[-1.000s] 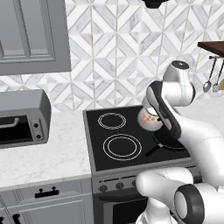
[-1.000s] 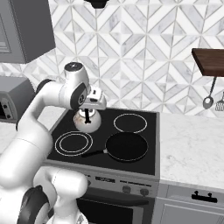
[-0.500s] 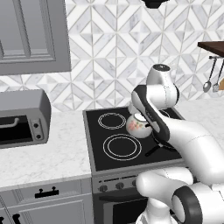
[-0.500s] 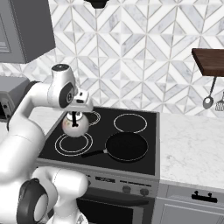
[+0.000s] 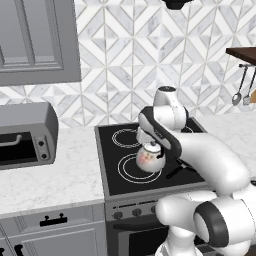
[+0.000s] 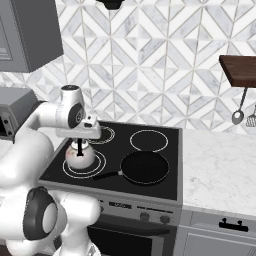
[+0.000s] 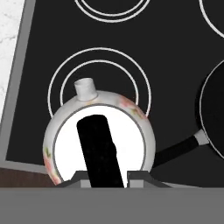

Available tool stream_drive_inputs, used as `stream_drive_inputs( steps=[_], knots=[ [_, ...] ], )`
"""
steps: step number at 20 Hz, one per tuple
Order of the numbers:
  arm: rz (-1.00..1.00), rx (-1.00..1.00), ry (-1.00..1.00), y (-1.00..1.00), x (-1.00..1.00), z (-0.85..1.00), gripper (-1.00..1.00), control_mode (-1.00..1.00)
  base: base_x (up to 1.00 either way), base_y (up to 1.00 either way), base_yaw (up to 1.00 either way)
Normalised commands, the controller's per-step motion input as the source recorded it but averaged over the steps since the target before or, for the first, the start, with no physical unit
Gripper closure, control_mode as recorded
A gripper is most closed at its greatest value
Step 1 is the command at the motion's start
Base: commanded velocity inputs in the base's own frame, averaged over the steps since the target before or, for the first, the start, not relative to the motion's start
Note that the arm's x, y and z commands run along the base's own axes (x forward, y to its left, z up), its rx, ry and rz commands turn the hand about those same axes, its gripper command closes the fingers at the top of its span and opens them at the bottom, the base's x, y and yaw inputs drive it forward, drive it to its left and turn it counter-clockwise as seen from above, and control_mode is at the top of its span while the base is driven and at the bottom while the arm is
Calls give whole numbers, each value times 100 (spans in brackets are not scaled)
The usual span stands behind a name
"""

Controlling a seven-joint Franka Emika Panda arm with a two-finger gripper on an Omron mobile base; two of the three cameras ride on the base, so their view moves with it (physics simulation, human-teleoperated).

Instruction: Pick the kettle from the counter and place it on a stove burner. Then turn the burner on.

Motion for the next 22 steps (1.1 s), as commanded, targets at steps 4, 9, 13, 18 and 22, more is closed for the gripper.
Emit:
stream_drive_inputs(
  steps=[4,9,13,18,22],
  knots=[
    [0,0,3,38,23,-43,100,-100,0,0,0],
    [0,0,0,28,26,-47,100,-100,0,0,0],
    [0,0,1,2,19,-25,100,-100,0,0,0],
    [0,0,0,-7,14,-4,100,-100,0,0,0],
    [0,0,0,0,35,0,100,-100,0,0,0]
  ],
)
